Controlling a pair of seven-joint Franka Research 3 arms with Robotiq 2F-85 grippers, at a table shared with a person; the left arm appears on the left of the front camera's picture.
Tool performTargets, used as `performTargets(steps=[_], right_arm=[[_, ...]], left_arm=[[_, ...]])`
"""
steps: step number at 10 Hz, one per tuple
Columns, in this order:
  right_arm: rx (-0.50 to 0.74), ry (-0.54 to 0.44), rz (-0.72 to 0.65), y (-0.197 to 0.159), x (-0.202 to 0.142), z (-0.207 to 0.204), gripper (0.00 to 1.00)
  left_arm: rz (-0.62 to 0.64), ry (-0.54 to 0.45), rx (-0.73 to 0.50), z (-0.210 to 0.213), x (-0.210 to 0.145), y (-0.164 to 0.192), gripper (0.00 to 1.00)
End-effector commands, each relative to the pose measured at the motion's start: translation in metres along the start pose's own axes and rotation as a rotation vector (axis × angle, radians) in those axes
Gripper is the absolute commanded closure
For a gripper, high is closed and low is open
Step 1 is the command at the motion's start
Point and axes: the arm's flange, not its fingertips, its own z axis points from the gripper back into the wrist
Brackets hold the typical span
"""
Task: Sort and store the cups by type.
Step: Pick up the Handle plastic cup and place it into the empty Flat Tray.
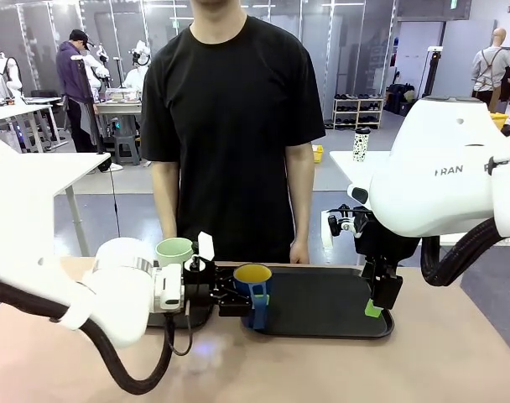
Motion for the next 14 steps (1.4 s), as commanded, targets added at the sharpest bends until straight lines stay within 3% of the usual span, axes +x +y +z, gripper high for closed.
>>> performTargets(steps=[1,7,14], right_arm=[[-0.003,0.001,0.000,0.000,0.000,0.001,0.00],[-0.003,0.001,0.000,0.000,0.000,0.001,0.00],[-0.003,0.001,0.000,0.000,0.000,0.001,0.00]], left_arm=[[-0.016,-0.033,0.037,-0.028,-0.007,0.008,0.23],[-0.084,0.030,0.101,-0.067,-0.028,0.020,0.23],[-0.096,0.066,0.084,-0.073,-0.049,0.024,0.23]])
